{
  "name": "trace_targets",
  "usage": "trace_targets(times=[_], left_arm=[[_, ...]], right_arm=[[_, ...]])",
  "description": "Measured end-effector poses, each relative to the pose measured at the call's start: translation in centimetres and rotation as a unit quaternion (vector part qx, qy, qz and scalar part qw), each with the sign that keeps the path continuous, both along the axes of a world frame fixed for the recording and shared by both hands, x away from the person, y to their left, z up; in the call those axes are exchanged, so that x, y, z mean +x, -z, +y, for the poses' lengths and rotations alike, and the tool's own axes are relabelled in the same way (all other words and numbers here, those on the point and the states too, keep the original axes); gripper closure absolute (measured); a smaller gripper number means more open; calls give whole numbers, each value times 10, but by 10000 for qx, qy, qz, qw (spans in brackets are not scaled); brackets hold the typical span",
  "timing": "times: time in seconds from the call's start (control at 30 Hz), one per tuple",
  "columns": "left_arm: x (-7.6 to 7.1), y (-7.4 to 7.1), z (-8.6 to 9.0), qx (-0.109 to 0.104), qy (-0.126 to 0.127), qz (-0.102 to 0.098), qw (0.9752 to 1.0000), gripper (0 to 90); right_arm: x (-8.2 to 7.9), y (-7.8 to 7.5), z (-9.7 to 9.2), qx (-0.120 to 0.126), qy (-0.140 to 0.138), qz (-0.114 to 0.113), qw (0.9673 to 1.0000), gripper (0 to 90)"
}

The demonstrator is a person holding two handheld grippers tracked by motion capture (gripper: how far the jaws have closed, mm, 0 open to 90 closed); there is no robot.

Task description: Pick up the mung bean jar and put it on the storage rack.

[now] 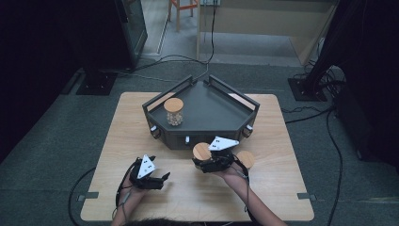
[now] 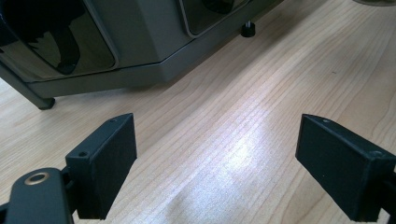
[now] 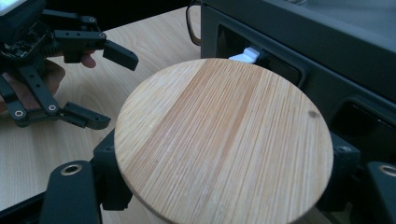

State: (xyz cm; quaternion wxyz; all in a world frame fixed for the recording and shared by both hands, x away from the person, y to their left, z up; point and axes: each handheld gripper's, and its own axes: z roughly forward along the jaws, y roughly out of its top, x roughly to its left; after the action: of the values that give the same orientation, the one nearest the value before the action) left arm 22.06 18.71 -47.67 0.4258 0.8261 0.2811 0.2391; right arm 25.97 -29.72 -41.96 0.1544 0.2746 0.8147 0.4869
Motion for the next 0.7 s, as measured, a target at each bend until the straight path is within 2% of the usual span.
trace_targets(times=[0.27,0.7], left_arm=[[0,0,1,-30,-11,-4,10000,124],[1,0,-2,50,33,7,10000,124]], right_arm=[[5,-7,0,7,-5,-10,10000,254],[8,-17,2,-23,-11,-37,10000,255]])
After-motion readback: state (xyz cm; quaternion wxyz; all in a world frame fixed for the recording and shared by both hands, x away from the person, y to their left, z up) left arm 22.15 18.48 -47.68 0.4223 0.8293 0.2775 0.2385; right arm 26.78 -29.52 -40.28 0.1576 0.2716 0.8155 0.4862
